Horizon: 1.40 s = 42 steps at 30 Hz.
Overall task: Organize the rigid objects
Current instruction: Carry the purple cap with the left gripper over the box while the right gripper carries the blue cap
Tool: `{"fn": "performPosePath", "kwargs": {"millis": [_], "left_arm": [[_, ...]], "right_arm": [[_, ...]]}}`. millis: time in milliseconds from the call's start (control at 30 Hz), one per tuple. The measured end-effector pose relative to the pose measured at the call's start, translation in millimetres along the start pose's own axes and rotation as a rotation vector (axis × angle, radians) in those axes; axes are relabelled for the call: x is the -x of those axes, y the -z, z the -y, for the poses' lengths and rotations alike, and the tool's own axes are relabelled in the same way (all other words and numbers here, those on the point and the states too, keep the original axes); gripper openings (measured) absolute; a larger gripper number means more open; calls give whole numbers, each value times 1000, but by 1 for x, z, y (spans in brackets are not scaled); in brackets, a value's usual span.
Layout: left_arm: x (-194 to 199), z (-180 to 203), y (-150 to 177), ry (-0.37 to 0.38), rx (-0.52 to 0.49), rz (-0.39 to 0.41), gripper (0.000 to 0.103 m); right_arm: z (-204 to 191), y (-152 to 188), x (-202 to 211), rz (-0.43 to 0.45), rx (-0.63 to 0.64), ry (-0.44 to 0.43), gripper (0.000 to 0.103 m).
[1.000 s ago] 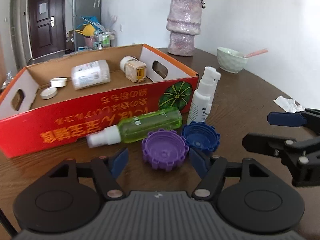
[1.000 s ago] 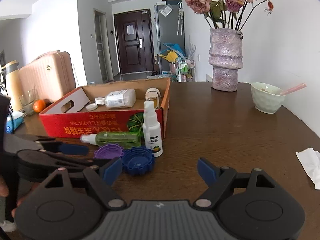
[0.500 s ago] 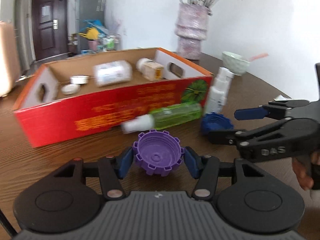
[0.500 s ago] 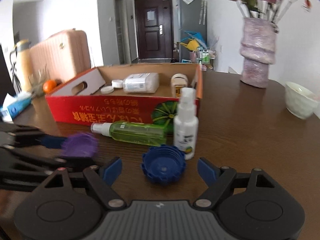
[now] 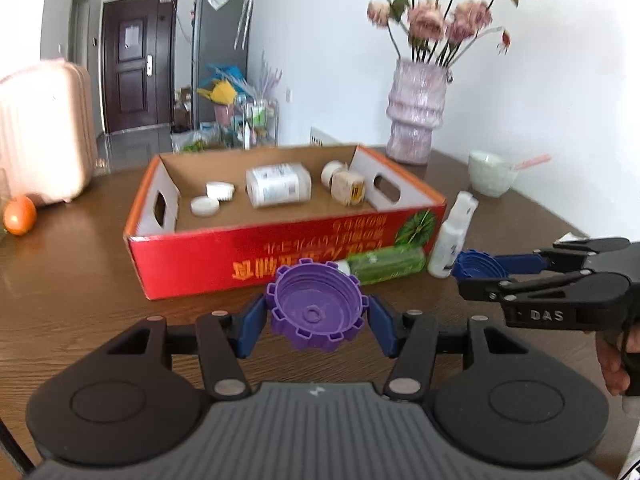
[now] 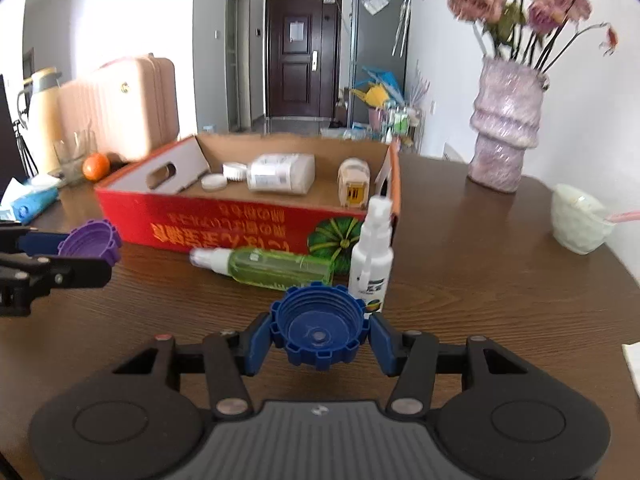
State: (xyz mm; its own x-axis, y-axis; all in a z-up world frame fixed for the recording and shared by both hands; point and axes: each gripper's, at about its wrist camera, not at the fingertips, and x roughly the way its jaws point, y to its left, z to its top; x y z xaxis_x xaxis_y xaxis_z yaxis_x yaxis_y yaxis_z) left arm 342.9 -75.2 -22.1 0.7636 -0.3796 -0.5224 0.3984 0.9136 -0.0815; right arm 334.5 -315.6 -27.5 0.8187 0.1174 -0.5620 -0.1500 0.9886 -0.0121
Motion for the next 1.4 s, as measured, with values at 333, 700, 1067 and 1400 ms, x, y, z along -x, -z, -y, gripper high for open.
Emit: {"fn": "performPosePath", "kwargs": {"millis": [333, 700, 1067, 1400], "left_arm": [[90, 27, 16, -25, -12, 129, 56], [192, 51, 71, -97, -25, 277, 56], [207, 35, 76, -144, 19, 302, 56], [180, 14, 76, -152, 57, 257, 56]], "right_arm": [[-32, 22, 118, 164, 13, -9, 52], [-76, 81, 202, 264, 27, -70, 52], [-84, 79, 211, 301, 41, -58, 52], [-78, 64, 183, 268, 19, -69, 52]]}}
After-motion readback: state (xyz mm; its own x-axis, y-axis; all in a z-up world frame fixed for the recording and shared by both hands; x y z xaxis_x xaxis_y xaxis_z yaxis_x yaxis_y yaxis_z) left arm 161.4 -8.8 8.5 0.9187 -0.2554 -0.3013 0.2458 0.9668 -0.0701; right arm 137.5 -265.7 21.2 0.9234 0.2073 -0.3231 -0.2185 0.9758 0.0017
